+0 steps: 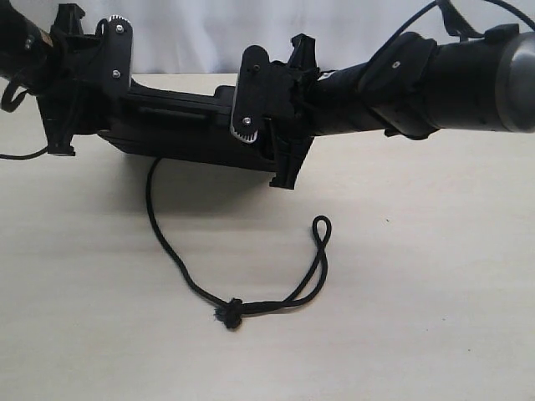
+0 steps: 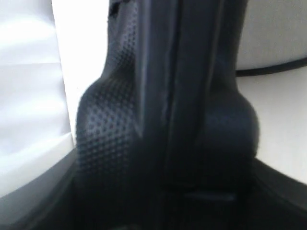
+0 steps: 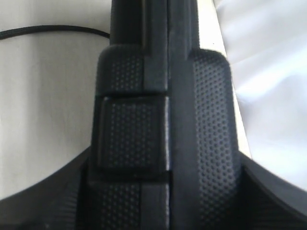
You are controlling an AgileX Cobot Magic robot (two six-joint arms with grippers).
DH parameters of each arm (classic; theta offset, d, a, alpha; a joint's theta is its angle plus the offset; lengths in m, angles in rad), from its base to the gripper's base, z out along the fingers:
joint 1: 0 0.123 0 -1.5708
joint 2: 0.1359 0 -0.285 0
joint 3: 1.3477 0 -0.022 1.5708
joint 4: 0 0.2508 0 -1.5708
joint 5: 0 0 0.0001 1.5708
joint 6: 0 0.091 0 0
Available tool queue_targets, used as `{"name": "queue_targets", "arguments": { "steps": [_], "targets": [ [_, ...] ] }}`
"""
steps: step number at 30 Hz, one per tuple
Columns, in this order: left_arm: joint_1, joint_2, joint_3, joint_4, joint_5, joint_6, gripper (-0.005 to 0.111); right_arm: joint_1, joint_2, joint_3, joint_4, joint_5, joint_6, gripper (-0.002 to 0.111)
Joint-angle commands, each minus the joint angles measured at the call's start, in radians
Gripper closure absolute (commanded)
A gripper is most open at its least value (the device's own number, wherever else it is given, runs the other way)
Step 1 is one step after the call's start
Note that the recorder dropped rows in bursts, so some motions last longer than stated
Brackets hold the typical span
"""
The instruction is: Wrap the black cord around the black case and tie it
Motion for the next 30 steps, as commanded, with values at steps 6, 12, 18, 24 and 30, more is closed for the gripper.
{"name": "queue_targets", "arguments": {
  "steps": [6, 12, 18, 24, 30],
  "targets": [
    [0.000, -0.002, -0.002, 0.037, 0.105, -0.076, 0.107, -0.008, -0.021, -0.009, 0.102, -0.114, 0.081, 0.104],
    [0.000, -0.080, -0.004, 0.037, 0.163, -0.104, 0.107, -0.006, -0.026, -0.009, 0.102, -0.118, 0.231, 0.098],
    [0.000, -0.145, -0.004, 0.037, 0.294, -0.122, 0.107, -0.006, -0.067, -0.009, 0.102, -0.118, 0.350, 0.058],
    [0.000, -0.147, -0.004, 0.037, 0.347, -0.207, 0.107, -0.006, -0.168, -0.006, 0.091, -0.062, 0.535, 0.022],
    [0.000, -0.147, 0.023, 0.037, 0.352, -0.211, 0.107, -0.048, -0.273, -0.006, 0.034, 0.127, 0.753, 0.023]
  ]
}}
